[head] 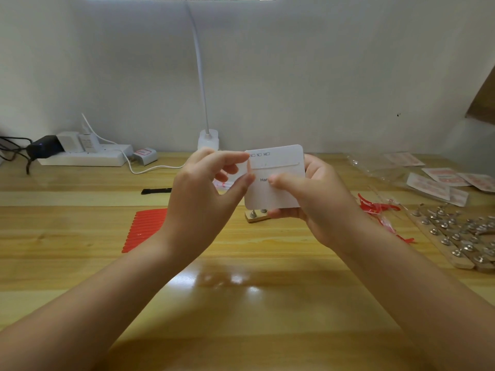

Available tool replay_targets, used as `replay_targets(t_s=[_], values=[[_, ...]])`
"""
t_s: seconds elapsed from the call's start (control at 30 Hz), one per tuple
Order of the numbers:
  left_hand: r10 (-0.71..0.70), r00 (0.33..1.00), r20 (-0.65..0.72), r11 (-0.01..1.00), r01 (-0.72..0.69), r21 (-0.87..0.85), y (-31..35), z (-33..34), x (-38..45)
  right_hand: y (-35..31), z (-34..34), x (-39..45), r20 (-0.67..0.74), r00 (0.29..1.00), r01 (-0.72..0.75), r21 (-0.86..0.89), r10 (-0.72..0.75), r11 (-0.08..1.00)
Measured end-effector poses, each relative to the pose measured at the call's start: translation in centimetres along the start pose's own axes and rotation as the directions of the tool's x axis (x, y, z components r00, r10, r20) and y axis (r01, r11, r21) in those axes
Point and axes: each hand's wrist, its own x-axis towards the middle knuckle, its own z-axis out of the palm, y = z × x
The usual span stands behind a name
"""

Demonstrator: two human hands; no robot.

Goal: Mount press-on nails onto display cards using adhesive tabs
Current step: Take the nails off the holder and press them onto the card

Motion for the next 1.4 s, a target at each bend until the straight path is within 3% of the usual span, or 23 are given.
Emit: replay_targets(t_s=[0.4, 0.8, 1.2, 1.4], values=[[0.022, 0.998, 0.054, 1.000, -0.022, -0.003, 0.0, -0.1, -0.1, 0.1, 0.1, -0.2, 0.018, 1.000, 0.017, -0.033, -0.017, 0.999], [0.039, 0.999, -0.028, 0.999, -0.039, -0.011, -0.3, 0.3, -0.2, 0.2, 0.0, -0.2, 0.035, 0.999, 0.017, 0.009, -0.017, 1.000], [0.184, 0.983, -0.009, 0.977, -0.182, 0.110, -0.7, 0.3, -0.3, 0.3, 0.0, -0.1, 0.056, 0.998, -0.018, 0.048, 0.016, 0.999], [0.164, 0.986, -0.038, 0.984, -0.160, 0.073, -1.0, 0.5, -0.4, 0.3, 0.1, 0.0, 0.077, 0.996, -0.049, 0.075, 0.043, 0.996]])
